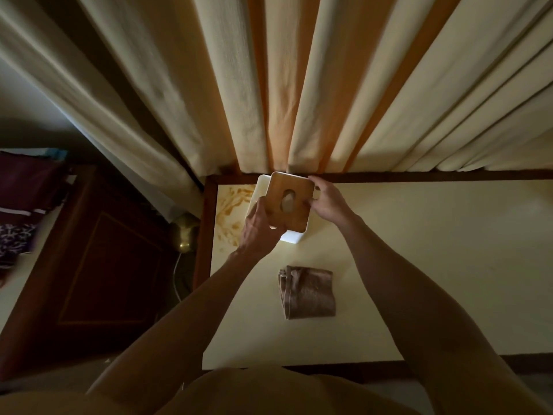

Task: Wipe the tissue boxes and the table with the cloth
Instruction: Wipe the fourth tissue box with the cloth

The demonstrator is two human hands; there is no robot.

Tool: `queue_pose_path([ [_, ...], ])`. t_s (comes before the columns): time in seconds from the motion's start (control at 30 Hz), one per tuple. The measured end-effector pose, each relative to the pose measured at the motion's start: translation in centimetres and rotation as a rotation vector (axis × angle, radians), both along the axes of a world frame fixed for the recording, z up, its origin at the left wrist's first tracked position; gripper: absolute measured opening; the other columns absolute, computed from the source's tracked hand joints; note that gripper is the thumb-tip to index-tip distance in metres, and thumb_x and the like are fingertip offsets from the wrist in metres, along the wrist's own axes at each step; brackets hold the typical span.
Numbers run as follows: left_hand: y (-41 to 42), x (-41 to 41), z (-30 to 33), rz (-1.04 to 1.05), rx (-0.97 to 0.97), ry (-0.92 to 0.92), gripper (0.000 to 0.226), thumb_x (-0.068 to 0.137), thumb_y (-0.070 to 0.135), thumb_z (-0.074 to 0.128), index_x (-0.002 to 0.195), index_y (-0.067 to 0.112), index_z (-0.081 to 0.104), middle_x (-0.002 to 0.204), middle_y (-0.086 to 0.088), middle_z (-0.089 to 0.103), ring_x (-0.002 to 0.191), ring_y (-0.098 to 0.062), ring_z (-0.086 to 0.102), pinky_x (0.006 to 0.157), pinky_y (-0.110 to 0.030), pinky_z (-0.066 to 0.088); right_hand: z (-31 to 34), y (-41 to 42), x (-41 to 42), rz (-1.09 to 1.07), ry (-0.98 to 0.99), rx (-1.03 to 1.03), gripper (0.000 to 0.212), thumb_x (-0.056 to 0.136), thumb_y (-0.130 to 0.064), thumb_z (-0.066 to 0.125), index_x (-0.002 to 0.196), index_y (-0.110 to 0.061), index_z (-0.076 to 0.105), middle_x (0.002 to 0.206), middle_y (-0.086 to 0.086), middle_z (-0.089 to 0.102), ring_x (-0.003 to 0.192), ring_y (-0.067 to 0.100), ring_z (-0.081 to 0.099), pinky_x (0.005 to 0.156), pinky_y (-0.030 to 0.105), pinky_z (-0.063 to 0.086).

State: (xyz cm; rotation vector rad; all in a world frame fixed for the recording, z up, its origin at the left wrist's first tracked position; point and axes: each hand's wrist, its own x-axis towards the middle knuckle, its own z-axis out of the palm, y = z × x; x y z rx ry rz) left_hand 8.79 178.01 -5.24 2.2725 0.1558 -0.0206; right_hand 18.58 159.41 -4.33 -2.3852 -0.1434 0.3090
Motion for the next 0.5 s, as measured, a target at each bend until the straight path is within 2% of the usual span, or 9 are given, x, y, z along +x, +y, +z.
queue_pose_path([
  [0.1, 0.4, 0.2, 0.1, -0.111, 0.009, 0.026, 0.097, 0.073, 0.039, 0.090, 0.147, 0.005, 0.037, 0.141, -0.013, 0.054, 0.122, -0.028, 0.053, 0.091, -0.027, 0.042, -0.4, -1.2, -0.3, -0.017, 0.026, -0.012, 0.068, 0.090, -0.015, 0.076, 0.150, -0.006, 0.044, 0.146, 0.019, 0.047, 0.133, 0.034, 0.050, 0.109, 0.039, 0.041],
  [0.17, 0.7, 0.4, 0.2, -0.215, 0.019, 0.056, 0.108, 0.069, 0.047, 0.090, 0.152, 0.010, 0.031, 0.148, -0.009, 0.048, 0.128, -0.024, 0.047, 0.101, -0.034, 0.044, -0.4, -2.3, -0.9, -0.044, 0.060, -0.024, 0.061, 0.088, -0.015, 0.077, 0.142, -0.006, 0.051, 0.137, 0.017, 0.046, 0.124, 0.035, 0.054, 0.101, 0.036, 0.045],
  [0.27, 0.8, 0.8, 0.2, -0.325, 0.033, 0.044, 0.108, 0.065, 0.044, 0.093, 0.151, 0.011, 0.035, 0.146, -0.009, 0.049, 0.124, -0.022, 0.049, 0.103, -0.048, 0.049, -0.5, -4.0, -3.1, -0.121, 0.101, -0.023, 0.056, 0.085, -0.020, 0.080, 0.133, -0.006, 0.053, 0.126, 0.011, 0.045, 0.108, 0.027, 0.056, 0.088, 0.033, 0.046],
  [0.33, 0.6, 1.1, 0.2, -0.362, 0.041, 0.036, 0.112, 0.064, 0.042, 0.093, 0.154, 0.010, 0.033, 0.152, -0.012, 0.046, 0.135, -0.029, 0.046, 0.111, -0.048, 0.043, -0.6, -5.1, -5.0, -0.208, 0.106, 0.022, 0.055, 0.084, -0.028, 0.083, 0.126, -0.009, 0.052, 0.121, 0.005, 0.048, 0.100, 0.020, 0.056, 0.076, 0.026, 0.045],
  [0.4, 0.6, 1.3, 0.3, -0.366, 0.051, 0.072, 0.116, 0.066, 0.045, 0.092, 0.157, 0.013, 0.028, 0.161, -0.009, 0.035, 0.147, -0.028, 0.034, 0.117, -0.045, 0.031, -0.8, -6.1, -6.6, -0.296, 0.111, 0.089, 0.056, 0.081, -0.035, 0.085, 0.117, -0.011, 0.050, 0.110, 0.002, 0.055, 0.091, 0.015, 0.059, 0.064, 0.021, 0.043],
  [0.5, 0.5, 0.9, -0.4, -0.332, 0.054, 0.127, 0.120, 0.069, 0.057, 0.084, 0.161, 0.016, 0.019, 0.167, -0.004, 0.020, 0.153, -0.023, 0.020, 0.122, -0.043, 0.022, -1.3, -7.5, -8.6, -0.359, 0.103, 0.184, 0.056, 0.079, -0.034, 0.088, 0.111, -0.010, 0.049, 0.096, -0.005, 0.061, 0.082, 0.006, 0.061, 0.061, 0.017, 0.045],
])
